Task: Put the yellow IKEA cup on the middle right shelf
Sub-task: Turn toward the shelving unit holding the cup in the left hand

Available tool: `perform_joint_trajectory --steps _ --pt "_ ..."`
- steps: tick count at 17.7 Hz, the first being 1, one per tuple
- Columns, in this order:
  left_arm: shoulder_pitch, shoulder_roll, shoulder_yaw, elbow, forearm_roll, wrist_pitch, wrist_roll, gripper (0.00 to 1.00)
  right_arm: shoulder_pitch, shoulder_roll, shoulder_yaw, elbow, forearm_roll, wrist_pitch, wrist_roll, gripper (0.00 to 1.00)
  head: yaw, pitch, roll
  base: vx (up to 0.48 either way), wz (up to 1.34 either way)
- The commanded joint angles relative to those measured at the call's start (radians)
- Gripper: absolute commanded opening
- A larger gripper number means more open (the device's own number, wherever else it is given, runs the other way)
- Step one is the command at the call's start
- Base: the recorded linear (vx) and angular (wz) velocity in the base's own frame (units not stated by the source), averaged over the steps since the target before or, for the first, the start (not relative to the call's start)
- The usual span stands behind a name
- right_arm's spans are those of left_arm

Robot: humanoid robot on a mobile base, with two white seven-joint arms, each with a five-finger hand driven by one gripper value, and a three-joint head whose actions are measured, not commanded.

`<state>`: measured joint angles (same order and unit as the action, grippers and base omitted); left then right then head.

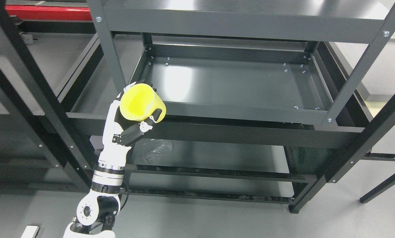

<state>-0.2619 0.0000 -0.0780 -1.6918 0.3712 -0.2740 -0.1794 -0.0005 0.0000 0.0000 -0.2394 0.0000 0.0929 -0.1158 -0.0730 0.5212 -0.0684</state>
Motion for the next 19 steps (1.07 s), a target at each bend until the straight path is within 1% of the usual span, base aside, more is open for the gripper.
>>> perform_joint_trajectory --steps 1,3,5,9,11,13,15,19 --pt "0.004 0.017 -0.013 -0.031 0.000 0.004 0.000 0.01 0.014 -0.017 0.017 0.000 -0.025 0.001 -0.001 0.99 0.0000 0.000 0.000 0.071 -0.14" --pt "0.003 0.017 -0.017 -0.032 0.000 0.004 -0.002 0.01 0.014 -0.017 0.017 0.000 -0.025 0.001 -0.001 0.99 0.0000 0.000 0.000 0.079 -0.17" --pt "0.003 0.017 -0.061 -0.046 0.000 -0.002 -0.002 0.01 0.014 -0.017 0.017 0.000 -0.025 0.001 -0.001 0.99 0.0000 0.000 0.000 0.069 -0.21" --pt "-0.003 0.017 -0.247 -0.083 0.000 -0.062 -0.002 0.01 0.014 -0.017 0.017 0.000 -0.025 0.001 -0.001 0.99 0.0000 0.000 0.000 0.091 -0.15" --pt "-0.031 0.017 -0.314 -0.083 -0.001 -0.086 -0.002 0.01 0.014 -0.017 0.017 0.000 -0.025 0.001 -0.001 0.99 0.0000 0.000 0.000 0.090 -0.03" --pt "-0.086 0.017 -0.350 -0.083 0.000 -0.097 -0.002 0.02 0.014 -0.017 0.017 0.000 -0.025 0.001 -0.001 0.99 0.0000 0.000 0.000 0.092 0.02" --pt "-0.173 0.017 -0.406 -0.081 0.000 -0.091 0.000 0.02 0.014 -0.017 0.017 0.000 -0.025 0.001 -0.001 0.99 0.0000 0.000 0.000 0.106 0.08" --pt "-0.344 0.017 -0.522 -0.081 0.015 -0.042 0.011 0.00 0.014 -0.017 0.017 0.000 -0.025 0.001 -0.001 0.99 0.0000 0.000 0.000 0.146 0.14"
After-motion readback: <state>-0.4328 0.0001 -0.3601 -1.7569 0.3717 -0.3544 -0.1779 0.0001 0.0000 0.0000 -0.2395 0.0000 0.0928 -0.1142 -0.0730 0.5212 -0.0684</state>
